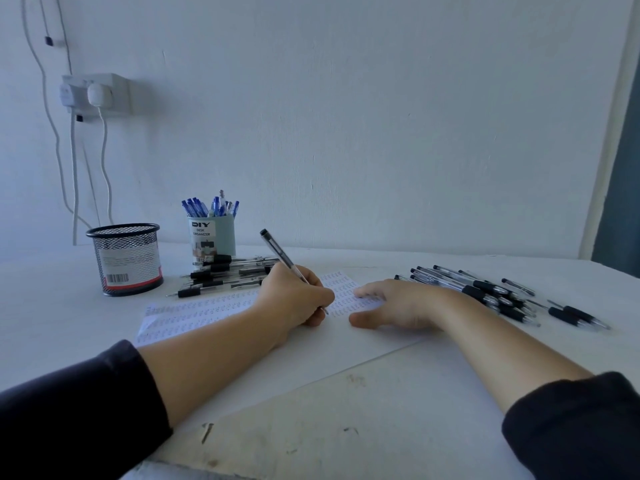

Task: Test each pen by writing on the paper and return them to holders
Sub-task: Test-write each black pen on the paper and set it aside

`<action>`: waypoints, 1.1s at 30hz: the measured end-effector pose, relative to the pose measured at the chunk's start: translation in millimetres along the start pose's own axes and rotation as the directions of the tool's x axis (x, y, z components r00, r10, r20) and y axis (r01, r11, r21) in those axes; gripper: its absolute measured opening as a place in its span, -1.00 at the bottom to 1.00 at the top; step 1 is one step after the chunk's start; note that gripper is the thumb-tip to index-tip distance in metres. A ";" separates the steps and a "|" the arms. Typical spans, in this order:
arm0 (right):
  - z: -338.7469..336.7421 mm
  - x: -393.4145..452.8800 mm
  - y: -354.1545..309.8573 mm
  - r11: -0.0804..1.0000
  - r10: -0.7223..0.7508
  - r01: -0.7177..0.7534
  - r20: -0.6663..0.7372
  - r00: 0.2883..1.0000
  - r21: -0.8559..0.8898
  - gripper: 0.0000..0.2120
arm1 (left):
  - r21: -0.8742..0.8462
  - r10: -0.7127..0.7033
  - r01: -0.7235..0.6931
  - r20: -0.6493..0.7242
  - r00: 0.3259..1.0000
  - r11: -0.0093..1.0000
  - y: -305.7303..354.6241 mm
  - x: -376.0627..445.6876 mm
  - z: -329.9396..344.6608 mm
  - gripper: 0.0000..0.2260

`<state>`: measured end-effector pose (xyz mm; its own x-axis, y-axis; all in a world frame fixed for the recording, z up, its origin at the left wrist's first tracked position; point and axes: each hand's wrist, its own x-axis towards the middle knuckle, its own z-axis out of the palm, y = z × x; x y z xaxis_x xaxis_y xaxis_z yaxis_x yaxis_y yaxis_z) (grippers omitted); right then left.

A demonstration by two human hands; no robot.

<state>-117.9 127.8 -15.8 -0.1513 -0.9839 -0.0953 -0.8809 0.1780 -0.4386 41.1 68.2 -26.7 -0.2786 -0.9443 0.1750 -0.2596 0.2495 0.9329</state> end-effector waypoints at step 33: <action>-0.2 2.8 1.8 1.000 -0.014 0.015 0.019 1.000 -0.002 -0.31 | 0.062 0.022 -0.022 -0.010 1.000 0.998 -2.7 3.5 2.3 -0.96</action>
<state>-120.1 125.4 -16.6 -0.1299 -0.9858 -0.1060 -0.8838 0.1636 -0.4383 38.7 64.7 -29.4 -0.2747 -0.9407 0.1991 -0.3104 0.2827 0.9076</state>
